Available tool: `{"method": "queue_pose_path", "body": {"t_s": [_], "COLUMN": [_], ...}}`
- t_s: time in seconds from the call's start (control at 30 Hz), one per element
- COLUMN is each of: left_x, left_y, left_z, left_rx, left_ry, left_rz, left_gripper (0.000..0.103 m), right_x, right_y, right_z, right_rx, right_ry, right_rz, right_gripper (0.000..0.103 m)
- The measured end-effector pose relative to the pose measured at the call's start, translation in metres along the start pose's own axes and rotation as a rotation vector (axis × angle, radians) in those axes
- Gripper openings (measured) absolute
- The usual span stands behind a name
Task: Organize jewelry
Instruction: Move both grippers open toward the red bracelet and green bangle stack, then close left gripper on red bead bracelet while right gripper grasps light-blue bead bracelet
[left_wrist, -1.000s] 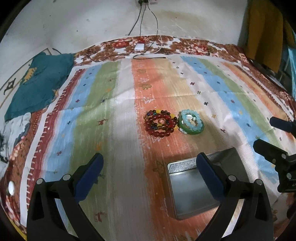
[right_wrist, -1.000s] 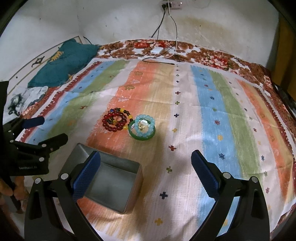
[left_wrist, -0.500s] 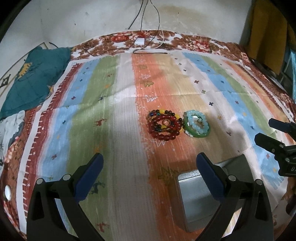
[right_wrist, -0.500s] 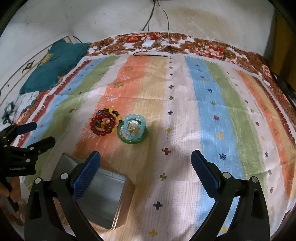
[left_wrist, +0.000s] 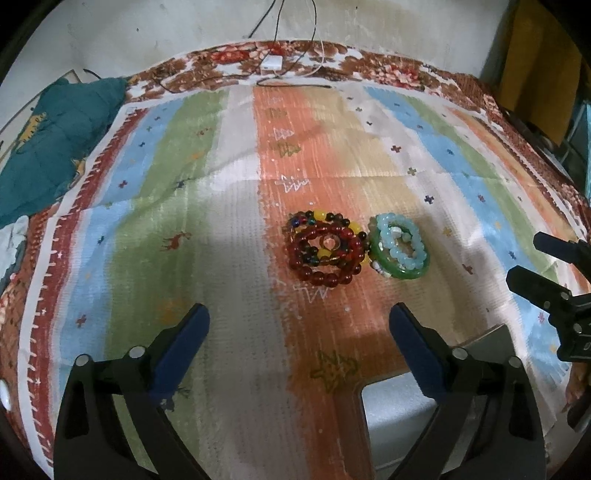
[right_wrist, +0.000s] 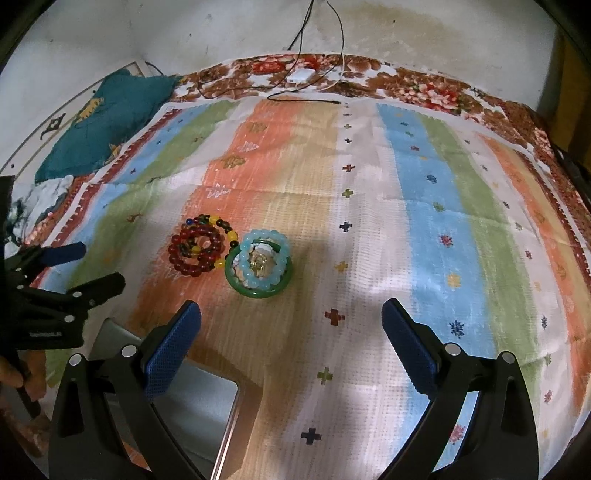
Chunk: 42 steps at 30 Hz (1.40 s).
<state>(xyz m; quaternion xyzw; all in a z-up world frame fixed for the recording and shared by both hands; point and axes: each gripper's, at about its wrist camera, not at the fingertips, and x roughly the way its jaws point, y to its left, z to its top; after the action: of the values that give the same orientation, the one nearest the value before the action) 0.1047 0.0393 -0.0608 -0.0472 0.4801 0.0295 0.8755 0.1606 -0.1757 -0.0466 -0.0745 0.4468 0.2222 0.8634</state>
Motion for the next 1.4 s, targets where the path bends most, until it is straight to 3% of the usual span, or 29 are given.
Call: {"method": "queue_pose_path", "body": {"t_s": [0.47, 0.9, 1.4], "left_x": [0.027, 0.058, 0.079], "left_y": [0.010, 0.025, 0.023], "left_z": [0.011, 0.018, 0.023], "left_rx": [-0.030, -0.077, -0.069], "left_ry": [0.042, 0.115, 0.140], "left_rz": [0.013, -0.026, -0.034], "left_gripper": [0.093, 0.080, 0.071], "right_x": [0.024, 0.055, 0.086], "right_y": [-0.002, -0.008, -0.009], "right_z": [0.011, 0.020, 0.030], "right_rx": [-0.005, -0.022, 0.025], "right_ry": [0.017, 0.044, 0.082], "right_rz": [0.001, -0.014, 0.009], "right_gripper": [0.099, 0.099, 0.099]}}
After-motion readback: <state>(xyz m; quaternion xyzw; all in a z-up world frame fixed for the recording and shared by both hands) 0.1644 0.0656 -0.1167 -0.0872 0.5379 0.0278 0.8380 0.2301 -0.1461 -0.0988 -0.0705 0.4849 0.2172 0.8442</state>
